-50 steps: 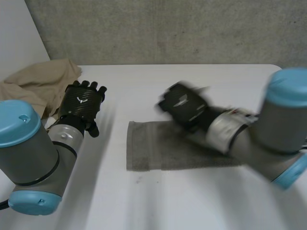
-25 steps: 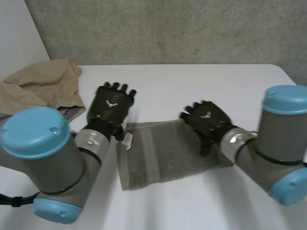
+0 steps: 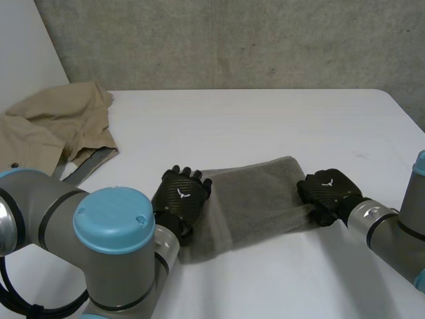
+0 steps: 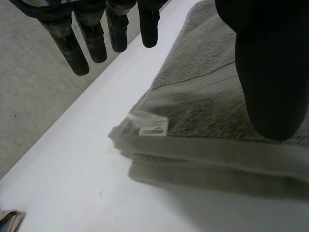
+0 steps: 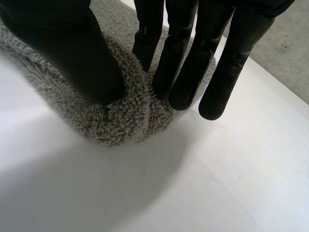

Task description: Fold the laundry.

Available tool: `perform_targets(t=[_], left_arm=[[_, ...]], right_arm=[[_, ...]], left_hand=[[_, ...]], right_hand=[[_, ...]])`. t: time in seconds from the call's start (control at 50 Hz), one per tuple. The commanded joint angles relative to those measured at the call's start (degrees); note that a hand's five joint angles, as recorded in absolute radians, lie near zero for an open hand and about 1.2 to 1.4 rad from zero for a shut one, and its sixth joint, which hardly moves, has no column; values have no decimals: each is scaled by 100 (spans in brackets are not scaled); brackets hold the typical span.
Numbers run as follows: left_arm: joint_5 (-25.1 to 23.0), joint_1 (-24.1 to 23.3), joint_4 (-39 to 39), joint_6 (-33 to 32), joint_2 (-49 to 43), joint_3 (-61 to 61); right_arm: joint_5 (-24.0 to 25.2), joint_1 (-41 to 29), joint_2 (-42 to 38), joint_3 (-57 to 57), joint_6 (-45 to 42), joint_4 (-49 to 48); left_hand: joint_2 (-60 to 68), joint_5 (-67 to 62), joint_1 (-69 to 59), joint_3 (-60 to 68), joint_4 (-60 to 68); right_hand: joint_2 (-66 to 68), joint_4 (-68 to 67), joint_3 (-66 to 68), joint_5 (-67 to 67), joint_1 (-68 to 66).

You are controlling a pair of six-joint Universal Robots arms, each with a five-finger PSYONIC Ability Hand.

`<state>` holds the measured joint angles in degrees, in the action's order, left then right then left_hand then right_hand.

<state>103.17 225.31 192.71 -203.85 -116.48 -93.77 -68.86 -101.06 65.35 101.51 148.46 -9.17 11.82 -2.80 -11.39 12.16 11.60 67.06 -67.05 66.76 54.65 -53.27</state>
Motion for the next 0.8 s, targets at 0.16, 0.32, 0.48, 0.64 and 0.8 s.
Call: perform_targets(t=[0.16,0.32,0.48,0.64,0.8], left_arm=[[45,329,13,3,380,-28],[36,654,-5,3,766,-133],[36,980,21,257,986,-133],[19,1068,-49,794,1013,-151],[10,1006,-40,821,987,-37]], right_arm=[[-31,358,82,71,-467,503],[-145,386,583,-376,-994,838],[-57,-1406,549,-1264,-942,838],[250,-2998,-321,-1502,-1056,829],[23,-3113,-340,-1572,-558,628]], left_hand=[[-76,174,33,-110,-54],[-76,174,33,-110,-54],[-76,174,33,-110,-54],[-60,157,17,-93,-37],[-76,174,33,-110,-54]], right_hand=[[1294,-1295,1324,1535,-2673],[1294,-1295,1324,1535,-2673],[1294,-1295,1324,1535,-2673],[1294,-1295,1324,1535,-2673],[-5706,5705,-5676,-5465,4327]])
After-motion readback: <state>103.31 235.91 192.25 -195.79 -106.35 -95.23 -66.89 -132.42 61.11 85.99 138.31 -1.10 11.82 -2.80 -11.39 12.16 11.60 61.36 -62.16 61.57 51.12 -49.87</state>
